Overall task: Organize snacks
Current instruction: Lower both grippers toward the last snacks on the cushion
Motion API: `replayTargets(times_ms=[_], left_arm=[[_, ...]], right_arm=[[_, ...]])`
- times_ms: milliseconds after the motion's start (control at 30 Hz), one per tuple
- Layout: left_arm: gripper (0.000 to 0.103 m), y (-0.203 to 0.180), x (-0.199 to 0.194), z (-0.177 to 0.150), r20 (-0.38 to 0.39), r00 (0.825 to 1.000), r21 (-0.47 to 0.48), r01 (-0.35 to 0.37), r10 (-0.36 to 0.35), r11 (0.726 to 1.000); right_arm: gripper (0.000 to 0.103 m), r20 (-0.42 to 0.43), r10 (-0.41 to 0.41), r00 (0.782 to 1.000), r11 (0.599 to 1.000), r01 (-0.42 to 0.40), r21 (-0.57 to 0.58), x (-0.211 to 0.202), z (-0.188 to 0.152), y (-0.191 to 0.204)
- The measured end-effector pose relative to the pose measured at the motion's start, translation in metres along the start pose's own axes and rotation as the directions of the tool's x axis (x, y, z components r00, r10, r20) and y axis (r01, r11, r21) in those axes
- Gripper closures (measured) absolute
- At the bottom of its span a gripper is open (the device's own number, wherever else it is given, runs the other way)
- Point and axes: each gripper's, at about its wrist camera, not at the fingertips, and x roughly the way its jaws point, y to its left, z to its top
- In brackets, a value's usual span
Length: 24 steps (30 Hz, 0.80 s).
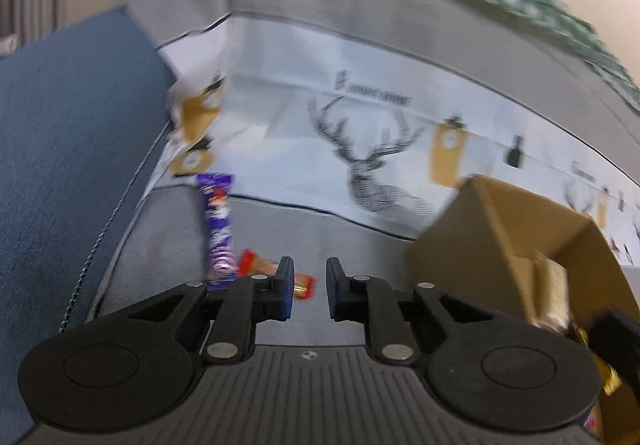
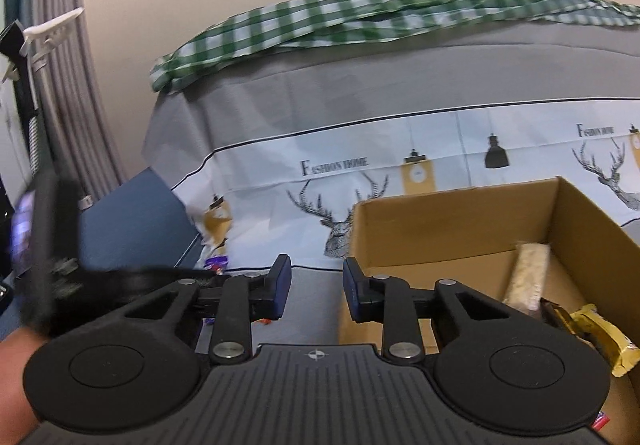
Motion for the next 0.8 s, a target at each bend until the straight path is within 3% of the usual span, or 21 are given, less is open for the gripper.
replayTargets(times_ms=[167, 333, 533, 700, 767, 800], left_arm=[[0.083, 0.049, 0.023, 0.020, -0.079, 0.996, -0.135, -0.053, 0.043, 0.989], [0.083, 0.101, 0.020, 0.027, -0.080, 0.996, -0.333, -0.056, 0.031, 0.941], [0.083, 0.111, 0.025, 0.028, -0.097, 0.995, -0.371, -0.056, 0.021, 0.927], [0.081, 0.110, 0.031, 0.030, -0.087, 0.996, -0.401, -0.037, 0.002, 0.915], [0.080, 0.109, 0.034, 0.031, -0.084, 0.996, -0.405, -0.035, 0.000, 0.914], [0.080, 0.108, 0.035, 0.031, -0.088, 0.996, -0.404, -0.037, 0.002, 0.914]], right_arm=[[0.072, -0.036, 0.014, 0.999, 1.000, -0.014, -0.012, 0.013, -0.007, 0.023], [0.072, -0.056, 0.036, 0.998, 0.996, -0.040, -0.075, 0.048, -0.017, 0.070], [0.070, -0.108, -0.034, 0.994, 0.999, 0.033, -0.009, 0.123, -0.015, 0.082], [0.057, -0.180, -0.092, 0.979, 0.994, 0.080, -0.070, 0.181, -0.026, 0.079], [0.040, -0.192, -0.089, 0.977, 0.993, 0.071, -0.099, 0.197, -0.031, 0.081], [0.036, -0.196, -0.089, 0.977, 0.991, 0.068, -0.112, 0.203, -0.034, 0.082]])
